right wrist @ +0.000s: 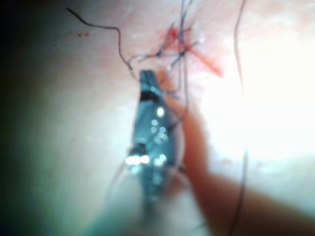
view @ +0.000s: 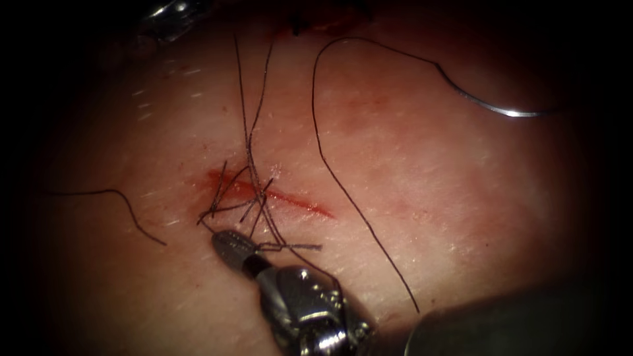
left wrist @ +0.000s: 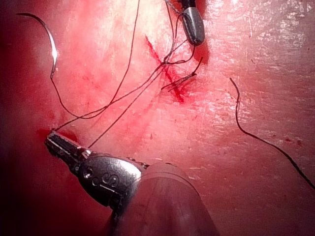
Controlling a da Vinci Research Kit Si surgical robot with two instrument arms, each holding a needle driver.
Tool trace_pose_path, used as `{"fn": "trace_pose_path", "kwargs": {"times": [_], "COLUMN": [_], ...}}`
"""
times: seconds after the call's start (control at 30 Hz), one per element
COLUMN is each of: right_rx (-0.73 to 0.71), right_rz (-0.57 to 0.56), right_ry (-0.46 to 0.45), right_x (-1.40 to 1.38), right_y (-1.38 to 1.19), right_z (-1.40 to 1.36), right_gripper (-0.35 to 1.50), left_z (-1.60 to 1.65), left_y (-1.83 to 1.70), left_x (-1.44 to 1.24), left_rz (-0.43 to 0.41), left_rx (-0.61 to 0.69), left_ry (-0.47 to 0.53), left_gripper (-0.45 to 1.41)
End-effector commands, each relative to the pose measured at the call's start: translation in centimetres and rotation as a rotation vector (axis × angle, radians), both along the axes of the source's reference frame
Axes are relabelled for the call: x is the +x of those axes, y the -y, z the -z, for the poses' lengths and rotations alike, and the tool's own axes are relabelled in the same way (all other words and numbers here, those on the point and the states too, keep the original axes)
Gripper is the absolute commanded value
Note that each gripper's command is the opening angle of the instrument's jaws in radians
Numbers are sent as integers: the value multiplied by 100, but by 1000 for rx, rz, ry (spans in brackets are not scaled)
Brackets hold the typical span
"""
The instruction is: Wound Closure
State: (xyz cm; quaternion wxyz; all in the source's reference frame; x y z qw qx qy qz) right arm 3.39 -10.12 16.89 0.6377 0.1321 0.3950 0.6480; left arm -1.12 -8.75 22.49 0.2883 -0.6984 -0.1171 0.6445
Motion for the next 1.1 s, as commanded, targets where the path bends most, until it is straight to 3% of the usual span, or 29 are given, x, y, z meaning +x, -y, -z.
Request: {"fn": "trace_pose_path", "kwargs": {"times": [0.03,0.7,1.1], "right_rx": [15,85,52], "right_rz": [21,273,431], "right_ry": [-1,15,53], "right_x": [8,33,37], "right_y": [25,80,98], "right_z": [0,-5,1], "right_gripper": [-35,-35,-35], "left_z": [0,21,28], "left_y": [6,-106,-162], "left_x": [-12,-55,-84], "left_rz": [2,56,73], "left_rx": [-3,-57,-83], "left_ry": [-1,-29,-26], "left_gripper": [-45,-45,-45]}}
